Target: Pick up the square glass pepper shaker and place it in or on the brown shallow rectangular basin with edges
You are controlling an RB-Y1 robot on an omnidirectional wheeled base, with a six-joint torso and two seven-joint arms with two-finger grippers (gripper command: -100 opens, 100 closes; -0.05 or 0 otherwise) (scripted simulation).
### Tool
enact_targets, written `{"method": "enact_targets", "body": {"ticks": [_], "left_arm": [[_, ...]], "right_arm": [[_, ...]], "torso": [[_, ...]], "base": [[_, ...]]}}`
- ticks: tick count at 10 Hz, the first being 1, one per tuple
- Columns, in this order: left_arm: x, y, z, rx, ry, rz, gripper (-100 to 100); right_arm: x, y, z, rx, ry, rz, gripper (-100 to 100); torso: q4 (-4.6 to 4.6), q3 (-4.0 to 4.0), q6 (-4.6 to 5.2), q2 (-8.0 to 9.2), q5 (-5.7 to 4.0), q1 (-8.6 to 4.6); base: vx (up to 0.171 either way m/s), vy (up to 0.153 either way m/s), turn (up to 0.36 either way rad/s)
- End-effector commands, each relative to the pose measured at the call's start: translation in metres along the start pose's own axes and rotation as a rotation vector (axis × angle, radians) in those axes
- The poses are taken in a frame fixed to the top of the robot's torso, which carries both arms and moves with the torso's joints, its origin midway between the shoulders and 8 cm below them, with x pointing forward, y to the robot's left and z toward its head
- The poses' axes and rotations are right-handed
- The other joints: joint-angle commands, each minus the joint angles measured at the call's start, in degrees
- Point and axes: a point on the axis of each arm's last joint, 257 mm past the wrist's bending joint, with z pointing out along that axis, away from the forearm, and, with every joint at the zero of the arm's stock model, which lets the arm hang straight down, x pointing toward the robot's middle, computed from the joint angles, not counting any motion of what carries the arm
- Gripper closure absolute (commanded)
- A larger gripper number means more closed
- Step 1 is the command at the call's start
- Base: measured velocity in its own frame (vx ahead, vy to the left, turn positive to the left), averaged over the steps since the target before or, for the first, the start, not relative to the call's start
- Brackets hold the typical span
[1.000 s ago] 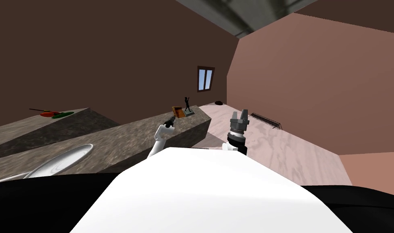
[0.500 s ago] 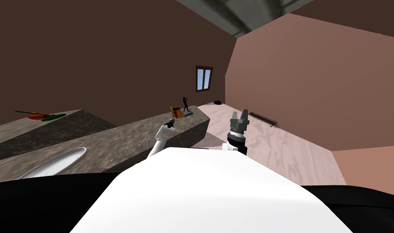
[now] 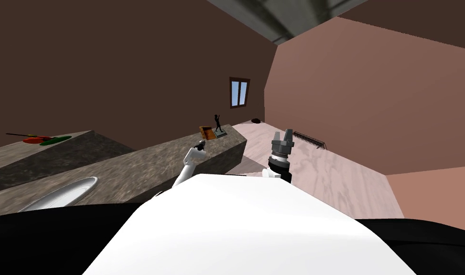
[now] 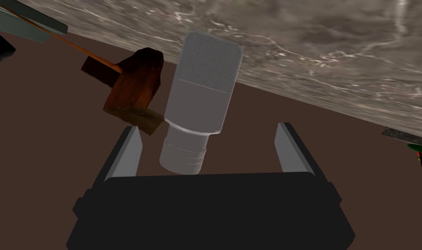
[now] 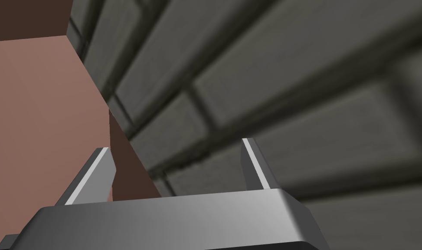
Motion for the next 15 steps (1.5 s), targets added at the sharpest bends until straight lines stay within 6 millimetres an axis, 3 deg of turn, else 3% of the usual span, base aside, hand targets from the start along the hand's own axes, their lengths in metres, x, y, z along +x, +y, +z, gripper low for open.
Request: {"method": "enact_targets", "body": {"ticks": [1, 6, 7, 11, 12, 13, 15], "left_arm": [[-0.004, 0.006, 0.008, -0.008, -0.003, -0.005, -100], [-0.011, 0.019, 0.02, -0.024, -0.008, -0.014, -100], [-0.011, 0.019, 0.02, -0.023, -0.008, -0.015, 100], [-0.012, 0.018, 0.02, -0.022, -0.011, -0.01, 100], [-0.012, 0.018, 0.02, -0.022, -0.01, -0.01, 0], [-0.006, 0.009, 0.012, -0.012, -0.004, -0.007, 100], [-0.001, 0.001, 0.002, -0.001, -0.001, -0.002, 100]], "right_arm": [[0.0, 0.0, 0.0, 0.0, 0.0, 0.0, 0], [0.0, 0.0, 0.0, 0.0, 0.0, 0.0, 0], [0.0, 0.0, 0.0, 0.0, 0.0, 0.0, 0], [0.0, 0.0, 0.0, 0.0, 0.0, 0.0, 0], [0.0, 0.0, 0.0, 0.0, 0.0, 0.0, 0], [0.0, 0.0, 0.0, 0.0, 0.0, 0.0, 0], [0.0, 0.0, 0.0, 0.0, 0.0, 0.0, 0]], "torso": [[0.0, 0.0, 0.0, 0.0, 0.0, 0.0], [0.0, 0.01, -0.01, 0.01, 0.0, 0.0], [0.0, 0.0, -0.01, 0.0, 0.0, 0.01], [-0.02, 0.0, -0.09, 0.01, 0.11, 0.18], [-0.01, 0.0, -0.09, 0.01, 0.12, 0.18], [-0.01, 0.0, -0.09, 0.01, 0.12, 0.18], [-0.01, 0.0, -0.12, 0.01, 0.12, 0.22]], "base": [[-0.01, -0.009, -0.066], [-0.007, -0.007, -0.044], [0.0, 0.0, 0.0], [0.0, 0.0, 0.0], [0.0, 0.0, 0.0], [0.01, 0.014, 0.103], [0.013, 0.014, 0.096]]}}
